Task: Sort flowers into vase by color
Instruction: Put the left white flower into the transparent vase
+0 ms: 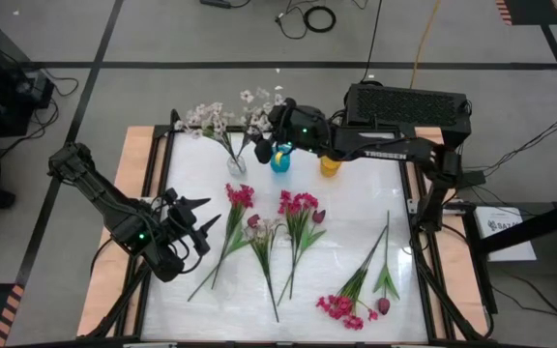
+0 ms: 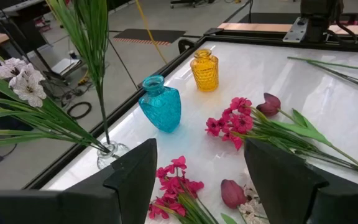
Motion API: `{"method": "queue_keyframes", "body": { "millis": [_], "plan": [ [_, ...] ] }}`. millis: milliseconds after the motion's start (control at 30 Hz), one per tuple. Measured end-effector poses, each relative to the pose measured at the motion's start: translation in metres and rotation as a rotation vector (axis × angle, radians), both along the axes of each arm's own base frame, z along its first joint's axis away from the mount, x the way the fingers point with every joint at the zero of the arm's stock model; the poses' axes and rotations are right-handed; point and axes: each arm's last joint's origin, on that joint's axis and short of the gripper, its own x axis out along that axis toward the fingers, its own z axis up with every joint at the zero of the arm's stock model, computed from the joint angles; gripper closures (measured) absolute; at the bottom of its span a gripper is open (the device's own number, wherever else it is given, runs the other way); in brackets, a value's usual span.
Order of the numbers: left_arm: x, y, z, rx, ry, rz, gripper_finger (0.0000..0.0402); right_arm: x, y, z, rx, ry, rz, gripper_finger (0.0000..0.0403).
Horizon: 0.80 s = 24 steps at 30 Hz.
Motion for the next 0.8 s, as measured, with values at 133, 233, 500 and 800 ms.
{"method": "queue_keyframes", "body": {
  "millis": [133, 233, 500, 800],
  "plan": [
    [0.000, 0.000, 0.000, -0.002, -0.001, 0.000, 0.0153, 0.003, -0.001, -0.005, 0.013, 0.009, 0.003, 0.0081],
    [0.000, 0.000, 0.000, -0.003, 0.001, -0.001, 0.0153, 0.004, -0.002, -0.009, 0.016, 0.015, 0.007, 0.0081],
    [0.000, 0.000, 0.000, 0.001, 0.006, -0.004, 0.0153, 0.007, -0.001, -0.011, -0.008, 0.034, 0.067, 0.0080],
    [0.000, 0.000, 0.000, 0.003, 0.007, -0.004, 0.0153, 0.001, -0.011, -0.023, 0.096, 0.118, 0.166, 0.0080]
  ]
}}
